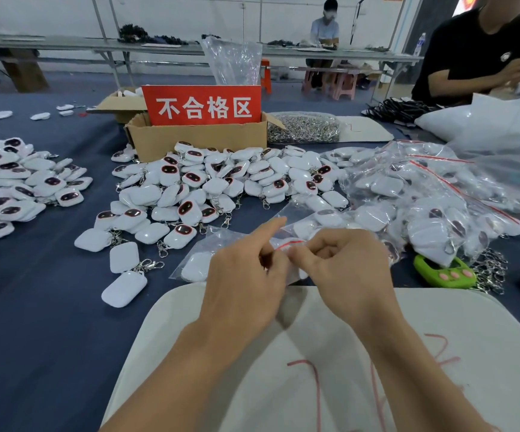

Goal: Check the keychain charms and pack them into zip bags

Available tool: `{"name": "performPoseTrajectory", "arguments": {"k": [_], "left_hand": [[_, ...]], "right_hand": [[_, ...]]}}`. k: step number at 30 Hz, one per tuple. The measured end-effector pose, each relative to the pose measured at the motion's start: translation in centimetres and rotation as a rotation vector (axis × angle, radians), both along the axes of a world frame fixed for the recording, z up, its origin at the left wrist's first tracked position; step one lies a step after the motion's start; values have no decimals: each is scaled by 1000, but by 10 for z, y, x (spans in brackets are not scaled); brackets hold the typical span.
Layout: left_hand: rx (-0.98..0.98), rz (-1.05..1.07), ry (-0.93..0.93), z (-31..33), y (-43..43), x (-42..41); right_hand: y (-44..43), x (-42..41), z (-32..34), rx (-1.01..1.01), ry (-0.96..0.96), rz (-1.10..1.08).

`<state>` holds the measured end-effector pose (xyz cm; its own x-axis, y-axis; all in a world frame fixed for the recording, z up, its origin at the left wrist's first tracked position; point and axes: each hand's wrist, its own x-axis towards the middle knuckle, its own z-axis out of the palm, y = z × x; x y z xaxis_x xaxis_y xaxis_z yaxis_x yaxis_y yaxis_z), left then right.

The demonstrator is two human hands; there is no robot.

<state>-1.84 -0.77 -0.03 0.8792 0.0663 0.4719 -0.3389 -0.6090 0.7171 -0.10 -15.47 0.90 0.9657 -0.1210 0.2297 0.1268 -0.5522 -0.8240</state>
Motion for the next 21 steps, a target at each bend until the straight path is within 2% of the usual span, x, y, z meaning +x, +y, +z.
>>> {"name": "performPoseTrajectory", "arguments": {"k": [3,6,12,15,19,21], "left_hand": [[-25,-3,-134,2,-1,-1],[-42,-5,-181,3,1,-2],[-192,218,-264,11,18,6],[-264,311,-332,21,31,11],[-436,457,-453,47,63,18],[-461,497,-532,57,76,19]], "right_hand": [[11,-3,-3,36,41,136],[17,-6,-2,77,51,281],[8,-1,4,282,-141,-28],[5,2,2,273,-94,-81],[12,0,-2,218,7,-43],[15,0,-1,196,29,-28]]}}
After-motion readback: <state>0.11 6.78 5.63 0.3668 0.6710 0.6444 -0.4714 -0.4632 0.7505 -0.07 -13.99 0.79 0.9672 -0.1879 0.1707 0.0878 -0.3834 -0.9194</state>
